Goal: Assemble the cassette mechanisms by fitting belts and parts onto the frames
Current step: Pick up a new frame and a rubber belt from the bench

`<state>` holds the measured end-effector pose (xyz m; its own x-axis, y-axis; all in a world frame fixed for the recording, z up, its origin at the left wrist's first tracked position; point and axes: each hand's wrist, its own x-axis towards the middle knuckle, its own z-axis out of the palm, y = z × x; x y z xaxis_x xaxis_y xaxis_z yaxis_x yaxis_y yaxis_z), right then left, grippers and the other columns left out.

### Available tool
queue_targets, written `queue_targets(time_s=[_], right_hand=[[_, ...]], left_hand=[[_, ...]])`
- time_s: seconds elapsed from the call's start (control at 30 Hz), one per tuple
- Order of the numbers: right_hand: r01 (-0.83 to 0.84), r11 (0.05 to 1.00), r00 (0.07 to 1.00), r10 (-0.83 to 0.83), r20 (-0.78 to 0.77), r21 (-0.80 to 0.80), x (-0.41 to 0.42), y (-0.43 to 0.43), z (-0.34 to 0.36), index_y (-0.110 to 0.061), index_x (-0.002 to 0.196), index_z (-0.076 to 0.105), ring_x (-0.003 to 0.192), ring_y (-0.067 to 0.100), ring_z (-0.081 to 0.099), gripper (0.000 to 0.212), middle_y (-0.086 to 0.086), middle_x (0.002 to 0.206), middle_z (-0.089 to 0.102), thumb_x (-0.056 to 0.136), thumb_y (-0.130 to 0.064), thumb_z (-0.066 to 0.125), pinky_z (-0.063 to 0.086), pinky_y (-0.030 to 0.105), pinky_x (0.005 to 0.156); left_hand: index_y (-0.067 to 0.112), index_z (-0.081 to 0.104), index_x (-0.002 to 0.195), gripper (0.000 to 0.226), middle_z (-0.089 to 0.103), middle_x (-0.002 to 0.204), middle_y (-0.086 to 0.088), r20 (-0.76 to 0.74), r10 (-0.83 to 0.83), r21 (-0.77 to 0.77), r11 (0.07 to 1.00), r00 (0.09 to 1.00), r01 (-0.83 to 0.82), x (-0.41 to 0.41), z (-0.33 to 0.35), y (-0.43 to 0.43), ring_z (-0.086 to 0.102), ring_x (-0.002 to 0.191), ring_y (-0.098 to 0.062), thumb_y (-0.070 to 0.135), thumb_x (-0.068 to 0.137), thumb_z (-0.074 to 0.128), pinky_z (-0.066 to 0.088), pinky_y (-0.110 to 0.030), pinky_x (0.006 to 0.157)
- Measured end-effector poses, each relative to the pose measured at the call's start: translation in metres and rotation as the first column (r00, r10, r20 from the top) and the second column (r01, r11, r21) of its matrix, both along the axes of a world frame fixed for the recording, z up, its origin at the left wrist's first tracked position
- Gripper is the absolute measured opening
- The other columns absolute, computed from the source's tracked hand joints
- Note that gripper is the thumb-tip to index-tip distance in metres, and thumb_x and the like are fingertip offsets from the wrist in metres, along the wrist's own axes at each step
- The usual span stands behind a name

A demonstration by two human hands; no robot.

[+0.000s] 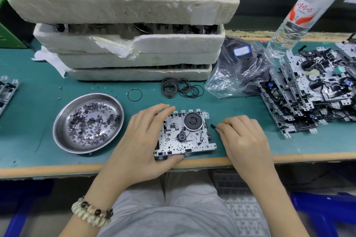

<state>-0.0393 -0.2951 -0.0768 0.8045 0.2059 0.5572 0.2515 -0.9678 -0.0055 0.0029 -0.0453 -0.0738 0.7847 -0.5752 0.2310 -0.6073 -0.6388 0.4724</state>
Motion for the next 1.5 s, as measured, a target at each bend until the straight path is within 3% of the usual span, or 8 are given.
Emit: queue_targets(time_s=[0.27,0.37,0.63,0.87,1.07,1.3,1.4,1.5], right_hand=[[0.105,0.951,0.989,-0.070,-0.128,0.290,-0.002,0.001,0.005,-0.005,0.086,0.068,0.077,0.025,0.058,0.004,0.003,0.085,0.064,0.089,-0.003,0.068,0.048,0.039,0.070],[0.167,0.877,0.980,-0.097,-0.174,0.450,0.003,-0.002,0.012,-0.009,0.090,0.066,0.082,0.016,0.056,0.005,-0.003,0.088,0.060,0.088,-0.005,0.067,0.045,0.026,0.076],[0.272,0.746,0.958,-0.269,-0.100,0.607,0.060,-0.013,0.054,-0.007,0.092,0.067,0.072,0.012,0.053,0.004,0.002,0.087,0.059,0.090,-0.006,0.064,0.037,0.018,0.072],[0.088,0.945,0.993,-0.059,-0.102,0.315,0.069,0.024,0.050,-0.008,0.086,0.069,0.093,0.023,0.050,0.002,0.003,0.097,0.061,0.086,-0.010,0.070,0.045,0.032,0.072],[0.166,0.964,0.986,-0.158,-0.059,0.205,0.071,0.033,0.040,-0.003,0.090,0.076,0.092,0.035,0.051,0.007,0.010,0.103,0.066,0.087,-0.006,0.071,0.048,0.045,0.076],[0.000,0.817,0.907,0.243,-0.344,0.577,0.034,0.021,0.055,-0.029,0.123,0.064,0.119,0.006,0.047,0.050,-0.019,0.118,0.059,0.082,-0.058,0.065,0.030,0.012,0.101],[-0.082,0.876,0.743,0.372,-0.557,0.475,0.019,0.020,0.049,-0.038,0.147,0.034,0.143,0.006,0.022,0.095,-0.027,0.145,0.034,0.066,-0.075,0.069,0.019,0.020,0.115],[-0.179,0.947,0.730,0.310,-0.609,0.268,0.015,0.023,0.039,-0.041,0.153,0.012,0.148,0.003,-0.002,0.103,-0.027,0.155,0.014,0.070,-0.082,0.057,0.009,0.028,0.121]], left_hand=[[0.021,0.031,0.153,0.094,0.038,0.150,0.006,-0.019,-0.001,-0.010,1.000,1.000,0.001,-0.001,-0.001,0.002,0.040,0.136,-0.017,0.068,0.080,0.065,0.020,-0.022,0.115],[0.023,0.031,0.153,0.094,0.038,0.149,0.008,-0.025,0.005,-0.011,1.000,1.000,-0.005,-0.001,-0.002,0.002,0.040,0.133,-0.015,0.071,0.079,0.063,0.015,-0.016,0.115],[0.021,0.035,0.152,0.090,0.042,0.146,0.007,-0.008,0.011,-0.014,1.000,1.000,-0.011,-0.003,0.001,0.001,0.040,0.129,-0.014,0.073,0.082,0.057,0.018,-0.018,0.113],[0.020,0.034,0.152,0.092,0.041,0.146,0.007,-0.015,0.006,-0.008,1.000,1.000,-0.006,-0.003,0.004,0.001,0.037,0.132,-0.010,0.071,0.081,0.062,0.016,-0.016,0.114],[0.024,0.029,0.155,0.092,0.031,0.148,0.019,-0.068,-0.008,-0.057,0.998,0.998,0.004,-0.005,0.005,0.003,0.024,0.139,0.003,0.068,0.082,0.063,0.008,-0.010,0.116],[0.026,0.025,0.155,0.093,0.024,0.153,0.027,-0.047,-0.052,-0.123,0.991,0.998,0.046,-0.003,0.004,0.005,0.018,0.144,0.008,0.058,0.079,0.069,0.017,-0.023,0.119],[0.025,0.023,0.155,0.092,0.027,0.156,0.016,-0.039,-0.076,-0.119,0.990,0.996,0.071,-0.002,0.005,0.006,0.021,0.146,-0.002,0.046,0.078,0.069,0.020,-0.031,0.119],[0.028,0.019,0.156,0.086,0.026,0.156,0.015,-0.082,-0.063,-0.168,0.985,0.995,0.048,-0.002,0.005,0.007,0.022,0.147,-0.006,0.035,0.079,0.057,0.017,-0.025,0.119]])
